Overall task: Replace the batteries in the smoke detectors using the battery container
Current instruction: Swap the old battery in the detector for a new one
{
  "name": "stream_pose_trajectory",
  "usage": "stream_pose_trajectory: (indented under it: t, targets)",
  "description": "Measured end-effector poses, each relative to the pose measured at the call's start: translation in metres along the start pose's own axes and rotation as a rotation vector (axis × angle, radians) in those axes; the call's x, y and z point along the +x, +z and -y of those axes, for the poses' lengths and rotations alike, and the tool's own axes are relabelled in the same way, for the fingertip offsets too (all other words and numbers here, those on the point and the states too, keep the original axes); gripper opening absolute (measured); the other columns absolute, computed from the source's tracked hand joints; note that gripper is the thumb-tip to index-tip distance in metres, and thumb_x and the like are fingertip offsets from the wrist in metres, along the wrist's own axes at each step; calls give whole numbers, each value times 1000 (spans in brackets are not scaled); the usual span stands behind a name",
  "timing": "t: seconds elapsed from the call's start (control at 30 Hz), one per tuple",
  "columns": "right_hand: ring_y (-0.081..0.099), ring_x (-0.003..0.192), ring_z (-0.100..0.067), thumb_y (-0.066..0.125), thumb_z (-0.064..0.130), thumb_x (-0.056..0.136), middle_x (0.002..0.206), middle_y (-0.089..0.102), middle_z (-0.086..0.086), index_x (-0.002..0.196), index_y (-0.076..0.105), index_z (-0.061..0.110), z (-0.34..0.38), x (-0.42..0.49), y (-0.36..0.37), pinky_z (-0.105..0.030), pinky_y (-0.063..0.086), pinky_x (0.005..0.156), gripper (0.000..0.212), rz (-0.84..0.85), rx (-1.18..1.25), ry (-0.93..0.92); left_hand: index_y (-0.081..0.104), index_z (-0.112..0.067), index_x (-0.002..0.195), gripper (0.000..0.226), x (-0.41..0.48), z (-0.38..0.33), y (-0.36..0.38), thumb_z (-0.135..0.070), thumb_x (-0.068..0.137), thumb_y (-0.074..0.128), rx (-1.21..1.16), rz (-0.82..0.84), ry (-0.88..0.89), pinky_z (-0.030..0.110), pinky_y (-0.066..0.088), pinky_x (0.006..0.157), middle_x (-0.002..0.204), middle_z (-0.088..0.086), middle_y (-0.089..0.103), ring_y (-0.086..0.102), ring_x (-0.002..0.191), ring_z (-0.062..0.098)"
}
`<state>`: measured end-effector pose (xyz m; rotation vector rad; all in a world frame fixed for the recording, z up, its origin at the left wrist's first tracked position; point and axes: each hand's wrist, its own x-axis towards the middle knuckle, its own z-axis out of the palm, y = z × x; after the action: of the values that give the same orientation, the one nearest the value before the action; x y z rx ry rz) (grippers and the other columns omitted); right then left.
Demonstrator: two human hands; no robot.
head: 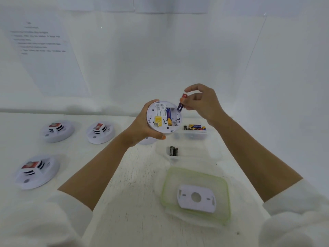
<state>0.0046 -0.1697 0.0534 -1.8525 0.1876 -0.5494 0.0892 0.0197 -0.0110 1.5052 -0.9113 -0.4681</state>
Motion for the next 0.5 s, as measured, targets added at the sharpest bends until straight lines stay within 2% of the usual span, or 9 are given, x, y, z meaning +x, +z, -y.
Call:
stream_pose_trajectory:
  t: [0.1,0.17,0.3,0.4,0.5]
  targets:
    - [59,57,1,75,12,75,67,66,0,90,63,11,1,-10,9,-20,52,68,19,21,-207,-94,31,-28,131,105,-8,-2,5,-13,40,82,14,7,13,22,51,83,128,-2,45,50,116,10]
    - [55,55,6,76,17,74,67,62,8,89,65,13,0,-16,12,-12,48,63,19,3,-345,-168,29,-26,132,106,-12,-5,7,-8,41,81,11,10,17,21,51,82,128,-1,45,51,114,6]
    - [57,71,-14,74,25,75,85,61,3,93,69,19,-2,-31,16,-27,45,70,19,31,-528,-266,31,-27,131,106,-20,-11,10,3,42,80,-14,15,24,23,52,79,127,-2,46,53,111,4]
    - [65,77,-25,68,20,82,95,63,-1,99,66,16,-2,-44,22,-35,53,69,17,44,-443,-251,29,-20,135,104,-25,-13,11,11,47,75,-43,-10,20,25,53,80,127,2,47,54,110,7]
    - [67,78,-28,60,15,88,101,66,-5,104,61,6,-4,-56,27,-35,55,68,18,39,-451,-236,30,-21,134,107,-32,-13,14,6,43,80,-37,1,15,25,53,79,127,2,47,55,109,5]
